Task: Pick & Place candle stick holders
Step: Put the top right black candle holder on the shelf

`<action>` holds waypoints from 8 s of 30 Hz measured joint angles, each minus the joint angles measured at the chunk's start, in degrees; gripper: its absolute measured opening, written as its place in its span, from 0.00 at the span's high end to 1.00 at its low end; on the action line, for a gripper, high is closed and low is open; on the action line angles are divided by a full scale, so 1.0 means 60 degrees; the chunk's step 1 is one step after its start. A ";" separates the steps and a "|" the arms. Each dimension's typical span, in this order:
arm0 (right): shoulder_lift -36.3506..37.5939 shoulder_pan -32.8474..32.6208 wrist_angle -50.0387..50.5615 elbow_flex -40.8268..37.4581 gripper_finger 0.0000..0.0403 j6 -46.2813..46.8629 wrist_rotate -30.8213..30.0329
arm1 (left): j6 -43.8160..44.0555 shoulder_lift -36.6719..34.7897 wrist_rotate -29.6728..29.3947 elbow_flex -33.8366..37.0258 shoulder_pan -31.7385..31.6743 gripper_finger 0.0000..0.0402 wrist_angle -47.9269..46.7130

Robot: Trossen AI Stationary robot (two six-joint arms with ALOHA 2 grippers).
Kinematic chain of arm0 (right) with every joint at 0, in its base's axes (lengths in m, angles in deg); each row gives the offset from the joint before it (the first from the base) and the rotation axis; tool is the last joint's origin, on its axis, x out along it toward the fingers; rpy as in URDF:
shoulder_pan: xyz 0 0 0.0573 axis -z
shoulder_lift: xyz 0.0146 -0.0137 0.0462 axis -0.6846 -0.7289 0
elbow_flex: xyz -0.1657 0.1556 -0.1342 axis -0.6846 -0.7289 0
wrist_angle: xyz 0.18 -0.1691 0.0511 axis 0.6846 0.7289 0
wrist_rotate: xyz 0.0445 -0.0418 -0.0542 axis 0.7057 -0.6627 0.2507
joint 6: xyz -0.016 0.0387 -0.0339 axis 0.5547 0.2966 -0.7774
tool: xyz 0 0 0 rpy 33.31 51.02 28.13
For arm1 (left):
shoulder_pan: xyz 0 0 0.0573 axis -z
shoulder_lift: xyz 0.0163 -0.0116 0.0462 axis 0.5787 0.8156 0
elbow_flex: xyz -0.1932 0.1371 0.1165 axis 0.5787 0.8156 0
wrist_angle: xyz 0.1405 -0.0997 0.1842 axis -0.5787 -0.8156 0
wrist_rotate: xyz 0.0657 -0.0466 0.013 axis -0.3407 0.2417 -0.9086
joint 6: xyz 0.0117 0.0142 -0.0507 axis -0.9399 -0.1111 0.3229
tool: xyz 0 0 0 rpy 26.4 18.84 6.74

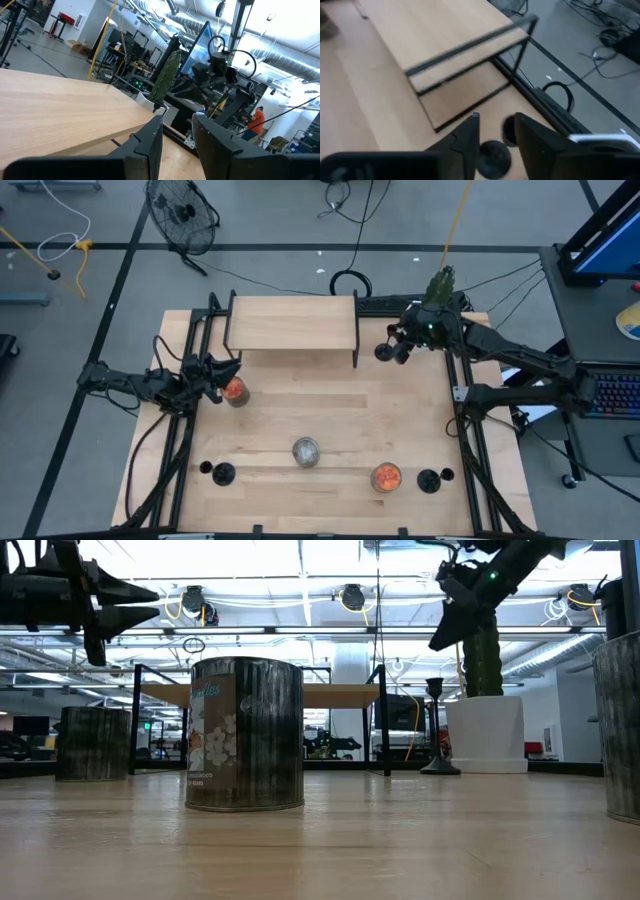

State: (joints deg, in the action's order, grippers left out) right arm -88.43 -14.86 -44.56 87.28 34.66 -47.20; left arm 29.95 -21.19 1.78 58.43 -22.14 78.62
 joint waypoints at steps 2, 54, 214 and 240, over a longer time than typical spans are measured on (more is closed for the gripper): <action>0.0000 0.0165 0.0048 0.0000 0.64 0.0019 0.0011 | 0.0000 0.0000 0.0000 0.0000 0.0000 0.72 0.0000; -0.1778 0.1473 -0.0029 0.0025 0.98 0.1160 0.1064 | -0.0244 0.0000 -0.0259 0.0000 0.0000 0.72 0.0004; -0.0896 0.0614 0.5925 0.1938 1.00 0.1848 0.6237 | -0.0237 -0.0004 -0.0259 0.0004 0.0000 0.72 0.0010; -0.2149 -0.1677 0.3291 0.5127 1.00 0.3733 0.7472 | -0.0208 -0.0003 -0.0259 0.0004 0.0000 0.72 0.0017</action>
State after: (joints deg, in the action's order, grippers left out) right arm -101.32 -24.92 -24.81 118.04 57.06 -2.36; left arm 28.71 -21.21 0.22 58.45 -22.14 78.72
